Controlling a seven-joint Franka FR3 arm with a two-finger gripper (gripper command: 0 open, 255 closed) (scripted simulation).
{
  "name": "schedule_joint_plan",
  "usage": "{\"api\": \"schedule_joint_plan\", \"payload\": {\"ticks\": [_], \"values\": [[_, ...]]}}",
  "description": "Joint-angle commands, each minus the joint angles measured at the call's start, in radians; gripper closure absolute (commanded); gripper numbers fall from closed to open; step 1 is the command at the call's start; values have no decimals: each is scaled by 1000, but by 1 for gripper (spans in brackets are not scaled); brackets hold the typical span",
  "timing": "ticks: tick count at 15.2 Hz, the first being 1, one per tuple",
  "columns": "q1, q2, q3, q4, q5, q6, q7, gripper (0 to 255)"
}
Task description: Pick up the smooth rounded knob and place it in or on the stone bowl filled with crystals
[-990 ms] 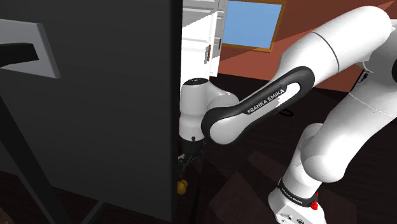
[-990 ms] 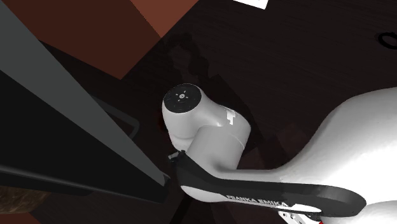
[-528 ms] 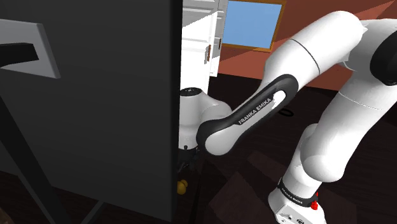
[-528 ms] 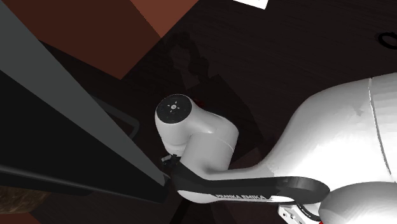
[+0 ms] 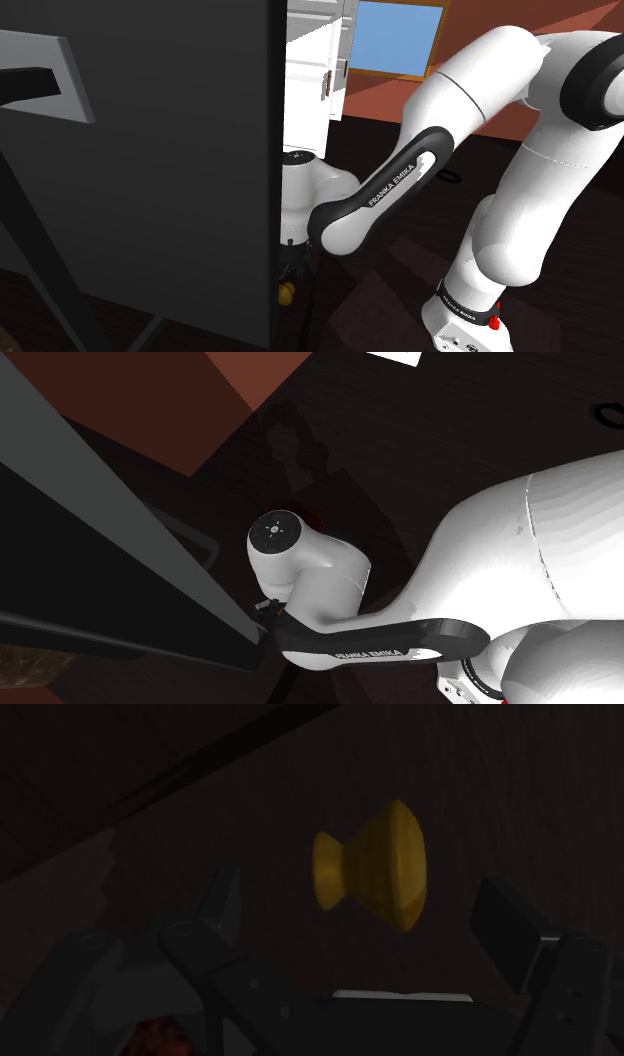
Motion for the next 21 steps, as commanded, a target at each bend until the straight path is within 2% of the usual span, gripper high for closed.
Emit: {"api": "schedule_joint_plan", "payload": {"ticks": [1, 2, 3, 12, 21], "values": [[15, 10, 15, -6, -2, -11, -1, 0], [16, 10, 15, -6, -2, -11, -1, 0], [14, 16, 13, 2, -8, -14, 0, 255], [17, 10, 13, -6, -2, -11, -1, 255], [30, -106, -3, 31, 69, -152, -51, 255]]}}
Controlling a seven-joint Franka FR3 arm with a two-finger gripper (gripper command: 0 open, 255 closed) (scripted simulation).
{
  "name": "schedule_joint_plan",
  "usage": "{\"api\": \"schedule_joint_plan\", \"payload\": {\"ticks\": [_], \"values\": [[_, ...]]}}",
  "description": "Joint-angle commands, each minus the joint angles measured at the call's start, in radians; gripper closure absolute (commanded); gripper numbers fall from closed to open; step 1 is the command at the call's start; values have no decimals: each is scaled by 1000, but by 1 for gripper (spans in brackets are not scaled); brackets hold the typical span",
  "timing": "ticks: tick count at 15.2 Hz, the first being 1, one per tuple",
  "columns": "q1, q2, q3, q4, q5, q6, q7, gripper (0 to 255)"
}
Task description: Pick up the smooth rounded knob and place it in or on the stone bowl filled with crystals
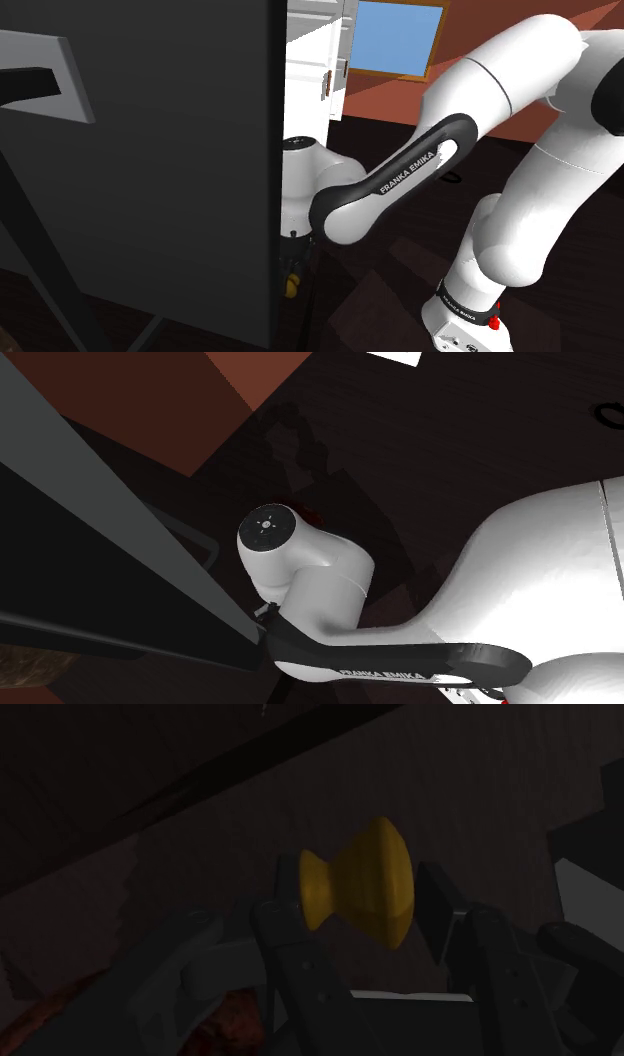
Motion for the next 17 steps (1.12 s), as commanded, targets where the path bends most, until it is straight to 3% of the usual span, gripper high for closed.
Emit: {"api": "schedule_joint_plan", "payload": {"ticks": [1, 17], "values": [[4, -27, -4, 10, 14, -30, -10, 255], [16, -165, -49, 123, 54, -273, -42, 255]]}}
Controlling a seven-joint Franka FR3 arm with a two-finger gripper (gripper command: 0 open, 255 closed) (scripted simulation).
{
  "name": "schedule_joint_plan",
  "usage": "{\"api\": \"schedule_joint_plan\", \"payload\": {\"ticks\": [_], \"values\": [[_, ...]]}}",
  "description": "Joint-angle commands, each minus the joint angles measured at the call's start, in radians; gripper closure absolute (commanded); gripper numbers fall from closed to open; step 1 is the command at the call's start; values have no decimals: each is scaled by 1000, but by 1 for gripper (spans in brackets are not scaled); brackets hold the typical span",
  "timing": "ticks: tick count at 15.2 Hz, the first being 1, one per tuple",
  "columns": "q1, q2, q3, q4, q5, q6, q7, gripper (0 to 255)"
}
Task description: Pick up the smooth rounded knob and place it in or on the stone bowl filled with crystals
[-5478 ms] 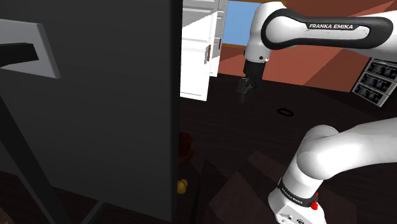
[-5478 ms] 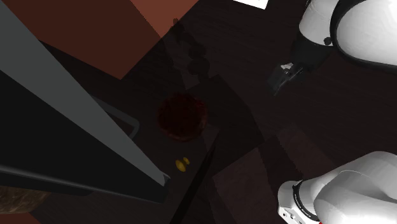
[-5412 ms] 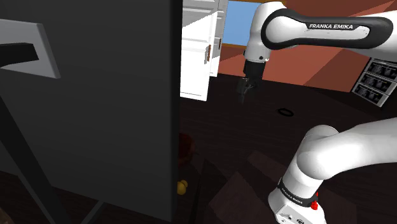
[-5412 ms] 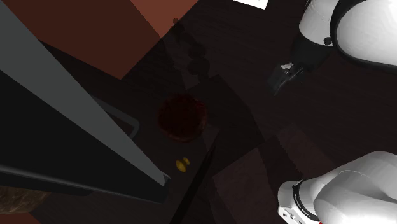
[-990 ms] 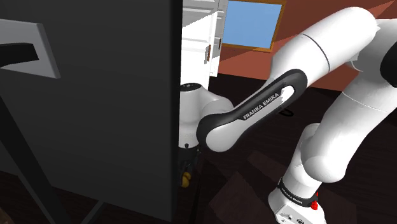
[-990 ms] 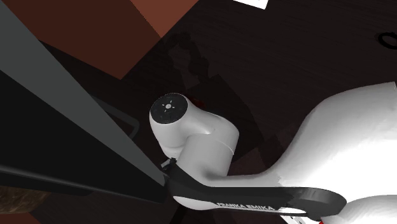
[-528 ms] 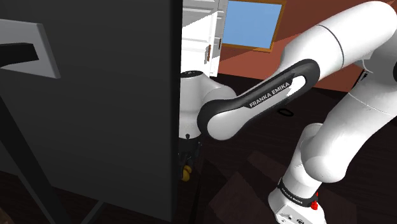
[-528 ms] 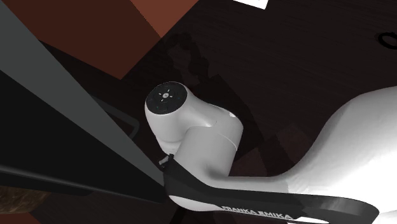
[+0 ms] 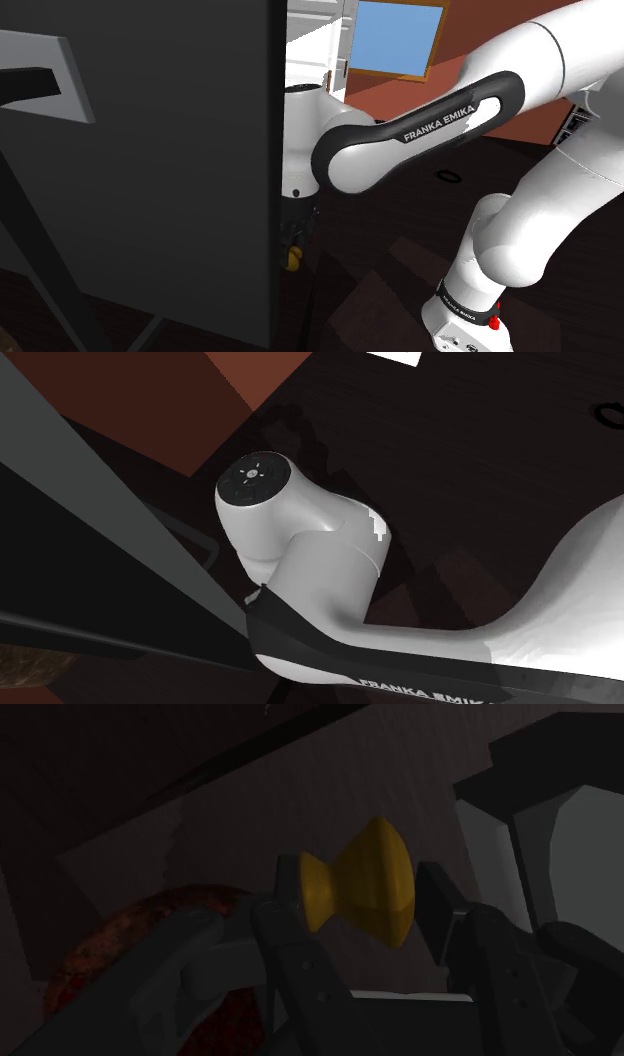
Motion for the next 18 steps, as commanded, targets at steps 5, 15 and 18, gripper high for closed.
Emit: {"api": "schedule_joint_plan", "payload": {"ticks": [5, 15, 18], "values": [[3, -38, -16, 56, 5, -88, -5, 255], [-94, 106, -106, 202, -93, -114, -129, 255], [-125, 173, -134, 272, -128, -124, -168, 255]]}}
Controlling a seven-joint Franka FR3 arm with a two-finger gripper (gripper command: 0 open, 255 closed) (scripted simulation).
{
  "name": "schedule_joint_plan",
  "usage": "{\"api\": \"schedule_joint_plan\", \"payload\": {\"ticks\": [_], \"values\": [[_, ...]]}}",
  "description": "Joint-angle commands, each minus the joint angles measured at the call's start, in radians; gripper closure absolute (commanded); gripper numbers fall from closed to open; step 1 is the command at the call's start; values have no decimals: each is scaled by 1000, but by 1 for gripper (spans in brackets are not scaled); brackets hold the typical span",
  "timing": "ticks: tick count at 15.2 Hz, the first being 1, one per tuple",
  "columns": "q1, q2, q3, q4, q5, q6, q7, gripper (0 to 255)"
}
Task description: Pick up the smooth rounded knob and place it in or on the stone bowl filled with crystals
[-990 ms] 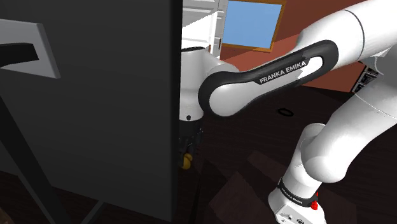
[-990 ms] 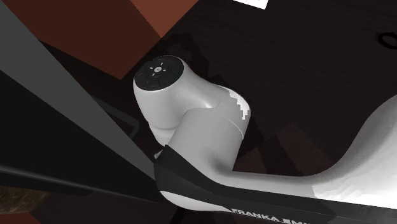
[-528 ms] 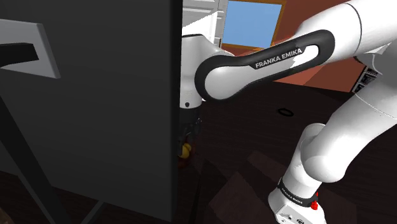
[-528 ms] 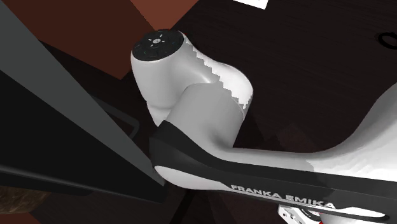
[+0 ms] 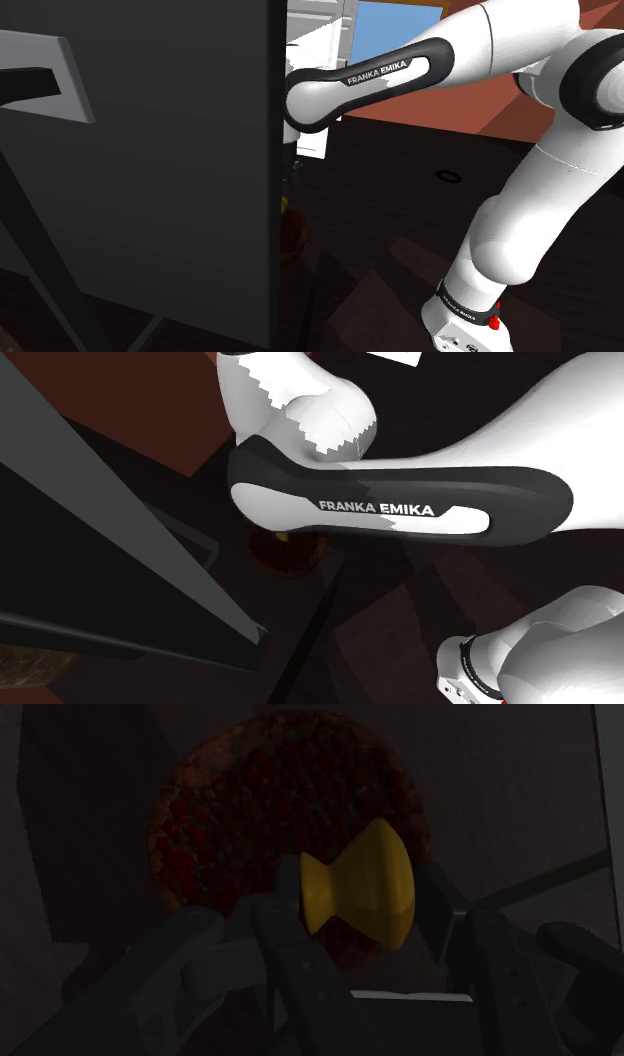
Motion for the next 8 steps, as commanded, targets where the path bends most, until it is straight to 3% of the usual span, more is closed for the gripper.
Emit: {"api": "schedule_joint_plan", "payload": {"ticks": [1, 2, 8], "values": [[-19, 44, -17, 41, -22, -2, -26, 255], [-32, 80, -30, 80, -38, -9, -44, 255], [-31, 105, -27, 25, -46, 70, -40, 255]]}}
